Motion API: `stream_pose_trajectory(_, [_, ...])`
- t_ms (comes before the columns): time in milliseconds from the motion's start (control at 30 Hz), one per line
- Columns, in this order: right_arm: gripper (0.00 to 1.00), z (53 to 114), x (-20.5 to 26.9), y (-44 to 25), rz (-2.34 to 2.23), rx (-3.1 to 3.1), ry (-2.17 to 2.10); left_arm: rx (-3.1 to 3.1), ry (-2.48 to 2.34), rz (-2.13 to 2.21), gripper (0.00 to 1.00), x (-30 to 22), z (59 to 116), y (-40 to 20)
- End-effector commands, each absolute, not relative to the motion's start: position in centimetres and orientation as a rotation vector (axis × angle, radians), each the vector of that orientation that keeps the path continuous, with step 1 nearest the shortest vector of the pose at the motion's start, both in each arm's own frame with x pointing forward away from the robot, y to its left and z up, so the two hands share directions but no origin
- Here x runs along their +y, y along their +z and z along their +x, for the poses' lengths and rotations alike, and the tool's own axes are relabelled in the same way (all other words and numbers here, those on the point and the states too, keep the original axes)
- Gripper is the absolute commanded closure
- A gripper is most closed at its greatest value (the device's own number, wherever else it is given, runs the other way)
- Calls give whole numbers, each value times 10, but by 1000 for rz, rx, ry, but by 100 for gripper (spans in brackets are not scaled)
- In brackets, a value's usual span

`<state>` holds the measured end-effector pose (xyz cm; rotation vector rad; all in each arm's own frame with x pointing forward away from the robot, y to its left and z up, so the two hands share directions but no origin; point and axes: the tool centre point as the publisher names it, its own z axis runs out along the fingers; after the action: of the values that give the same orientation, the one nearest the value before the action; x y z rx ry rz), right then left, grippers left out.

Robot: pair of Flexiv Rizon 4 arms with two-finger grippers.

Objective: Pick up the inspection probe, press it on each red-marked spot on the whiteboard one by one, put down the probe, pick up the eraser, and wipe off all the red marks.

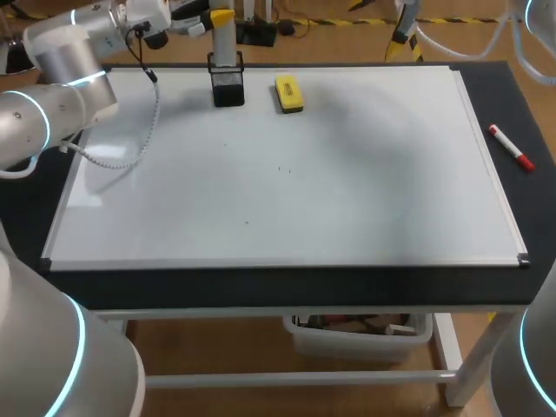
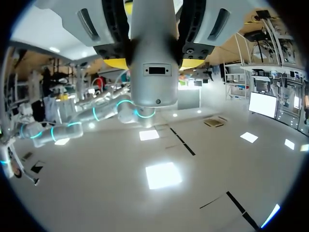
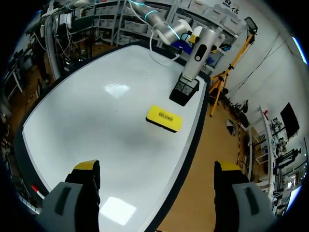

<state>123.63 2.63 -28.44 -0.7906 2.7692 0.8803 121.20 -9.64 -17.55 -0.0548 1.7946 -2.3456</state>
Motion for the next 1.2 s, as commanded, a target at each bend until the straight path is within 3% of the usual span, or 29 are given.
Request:
stream_pose_trajectory(33, [0, 1245, 25, -285, -832, 2819, 882, 1818, -2387, 41, 100, -97, 1222, -182])
stream_pose_trajectory(1200, [0, 1245, 25, -285, -832, 2819, 882, 1913, -2376, -11, 100, -99, 1240, -246])
